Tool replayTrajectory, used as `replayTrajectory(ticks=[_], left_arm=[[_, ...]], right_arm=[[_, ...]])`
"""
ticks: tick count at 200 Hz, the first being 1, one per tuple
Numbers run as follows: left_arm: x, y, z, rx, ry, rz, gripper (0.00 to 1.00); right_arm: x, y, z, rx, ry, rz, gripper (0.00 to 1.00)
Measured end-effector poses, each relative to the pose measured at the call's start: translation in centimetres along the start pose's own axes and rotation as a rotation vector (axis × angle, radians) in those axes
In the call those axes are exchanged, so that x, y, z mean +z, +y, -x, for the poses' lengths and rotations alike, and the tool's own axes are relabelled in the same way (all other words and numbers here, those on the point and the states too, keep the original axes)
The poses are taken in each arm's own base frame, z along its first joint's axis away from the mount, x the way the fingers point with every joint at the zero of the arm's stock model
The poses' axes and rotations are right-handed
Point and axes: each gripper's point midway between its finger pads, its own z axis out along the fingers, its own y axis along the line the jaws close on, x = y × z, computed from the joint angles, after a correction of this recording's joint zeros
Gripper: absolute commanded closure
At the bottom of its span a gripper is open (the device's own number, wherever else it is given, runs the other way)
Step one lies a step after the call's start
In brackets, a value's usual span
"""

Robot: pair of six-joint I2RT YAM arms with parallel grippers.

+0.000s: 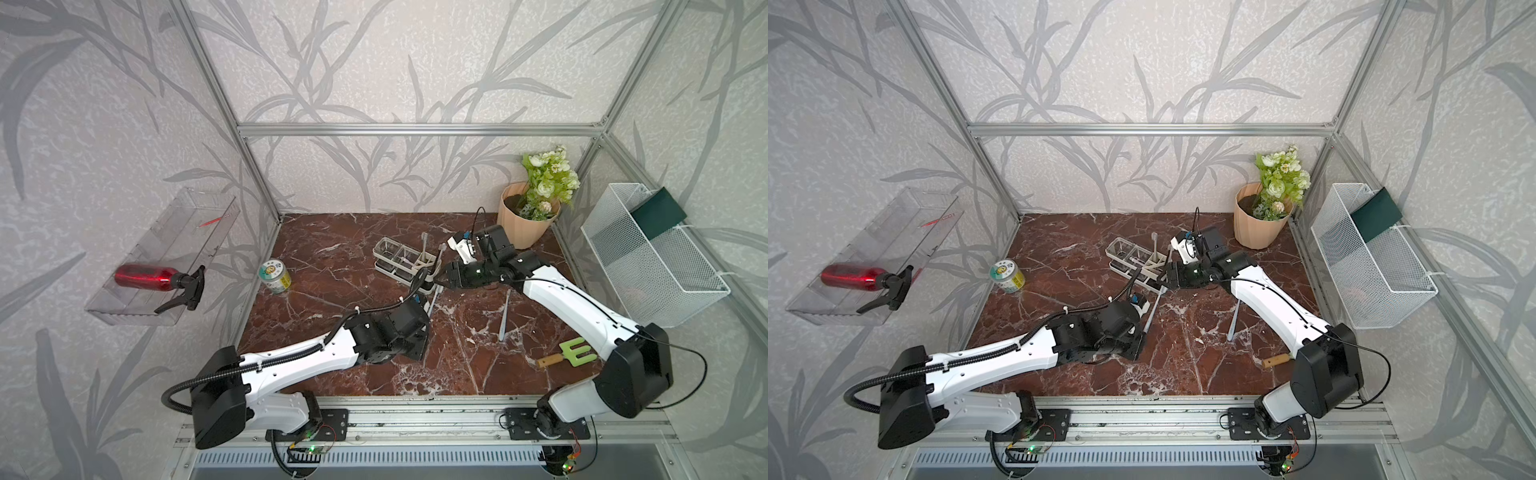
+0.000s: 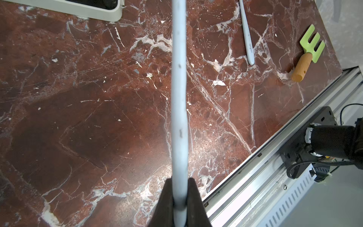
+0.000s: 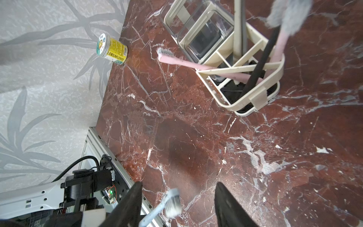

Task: Place the toothbrush into the toothbrush holder
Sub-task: Pick up the toothbrush from the center of the board.

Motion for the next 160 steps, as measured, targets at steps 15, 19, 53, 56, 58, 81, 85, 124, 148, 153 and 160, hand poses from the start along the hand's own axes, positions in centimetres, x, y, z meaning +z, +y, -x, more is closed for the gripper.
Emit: replayTrajectory(ticks=[15,19,53,56,58,81,85,124,148,153,160], left_arm=[[0.0,0.0,-0.2,0.014,0.005,0.005,1.00],[0.0,0.1,-0.2,0.017,0.006,0.007,1.00],[-0.1,0.4,-0.1,0.026,-0.001,0.023,1.00],[-0.1,0.4,-0.1,0.027,-0.002,0.025,1.00],[-0.1,0.4,-0.1,0.027,-0.002,0.025,1.00],[-0.2,0.5,0.0,0.033,-0.010,0.033,1.00],[-0.2,0.5,0.0,0.033,-0.011,0.033,1.00],[-0.4,0.6,0.2,0.034,-0.018,0.034,1.00],[-0.4,0.6,0.2,0.034,-0.018,0.034,1.00],[-0.4,0.6,0.2,0.034,-0.019,0.035,1.00],[-0.4,0.6,0.2,0.034,-0.019,0.035,1.00]], right_arm=[[0.4,-0.1,-0.4,0.003,0.016,0.012,0.49],[0.5,-0.1,-0.5,0.002,0.021,0.017,0.50],[1.1,0.1,-1.2,0.003,0.045,0.053,0.54],[1.1,0.1,-1.3,0.003,0.048,0.055,0.54],[1.1,0.1,-1.3,0.003,0.048,0.057,0.55],[1.4,0.0,-1.8,0.006,0.059,0.070,0.58],[1.4,0.0,-1.8,0.007,0.061,0.072,0.59],[1.6,0.3,-1.9,0.003,0.063,0.095,0.65],[1.6,0.4,-1.7,0.002,0.058,0.101,0.68],[1.6,0.4,-1.7,0.002,0.058,0.102,0.69],[1.6,0.5,-1.8,0.001,0.058,0.105,0.71]])
